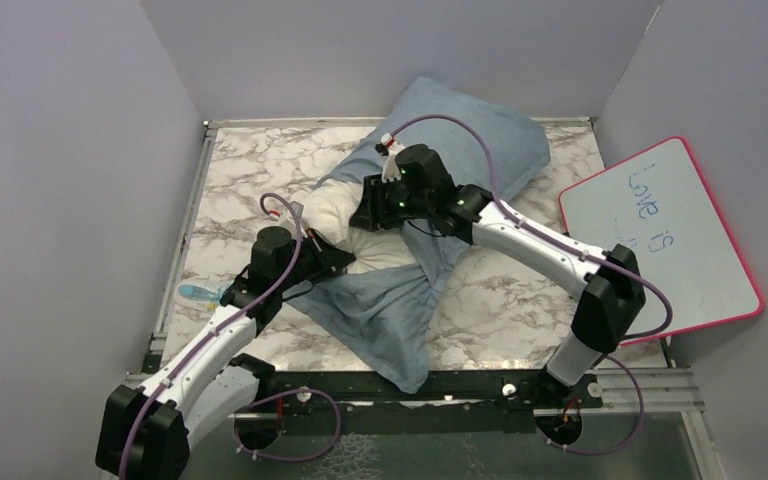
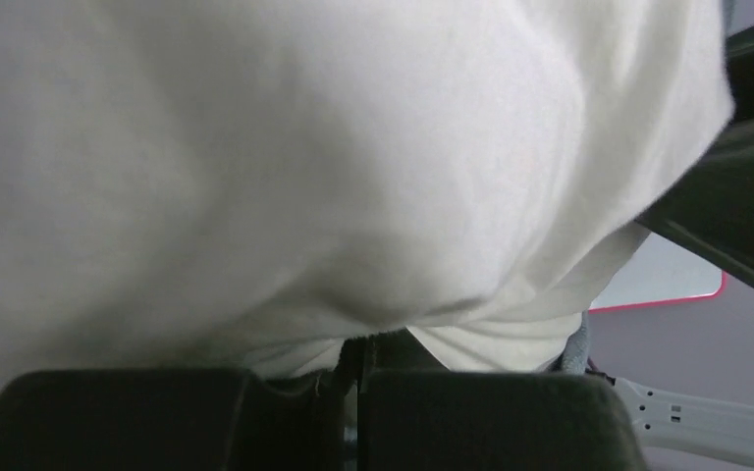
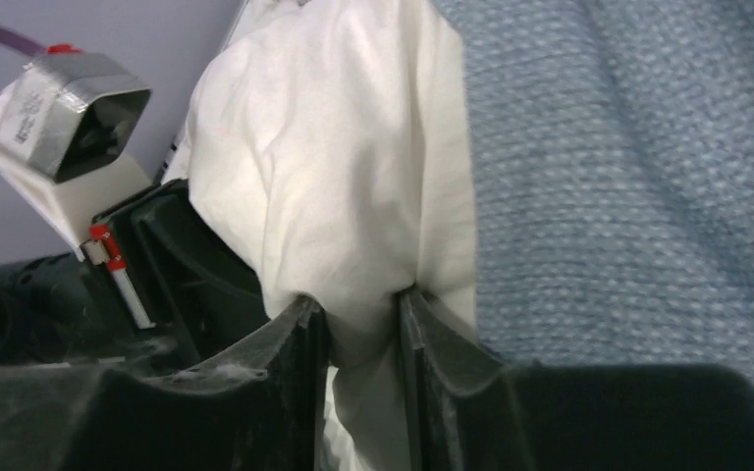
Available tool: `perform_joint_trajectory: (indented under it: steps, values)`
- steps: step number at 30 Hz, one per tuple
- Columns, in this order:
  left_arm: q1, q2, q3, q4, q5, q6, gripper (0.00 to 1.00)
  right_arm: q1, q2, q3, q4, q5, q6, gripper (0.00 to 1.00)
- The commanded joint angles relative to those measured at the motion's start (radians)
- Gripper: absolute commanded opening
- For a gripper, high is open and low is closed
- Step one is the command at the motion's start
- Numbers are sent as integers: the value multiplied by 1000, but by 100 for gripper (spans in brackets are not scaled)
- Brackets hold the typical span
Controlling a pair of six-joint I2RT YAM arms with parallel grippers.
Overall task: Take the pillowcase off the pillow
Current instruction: Remove the pillow from the pillowcase.
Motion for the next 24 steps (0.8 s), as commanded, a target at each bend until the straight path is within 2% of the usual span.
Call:
perform_joint_trajectory:
  steps: [1, 8, 12, 15, 18, 21, 24]
  values:
    - [-21, 21, 29, 9, 13, 8, 0, 7, -151, 3, -131, 46, 35, 51]
    - [-22, -7, 28, -9, 18, 5, 0, 6, -469, -284, -261, 87, 164, 56]
    - [-22, -11, 59, -71, 3, 22, 0, 7, -619, -441, -347, 131, 257, 61]
    - [-22, -9, 82, -98, -5, 36, 0, 7, -704, -563, -355, 158, 342, 69]
    - [-22, -6, 93, -104, -3, 36, 0, 7, -726, -649, -291, 114, 383, 71]
    - [-22, -3, 100, -112, -2, 37, 0, 7, -693, -696, -228, 68, 409, 69]
    - [-22, -3, 108, -122, -3, 39, 0, 7, -656, -710, -188, 55, 417, 51]
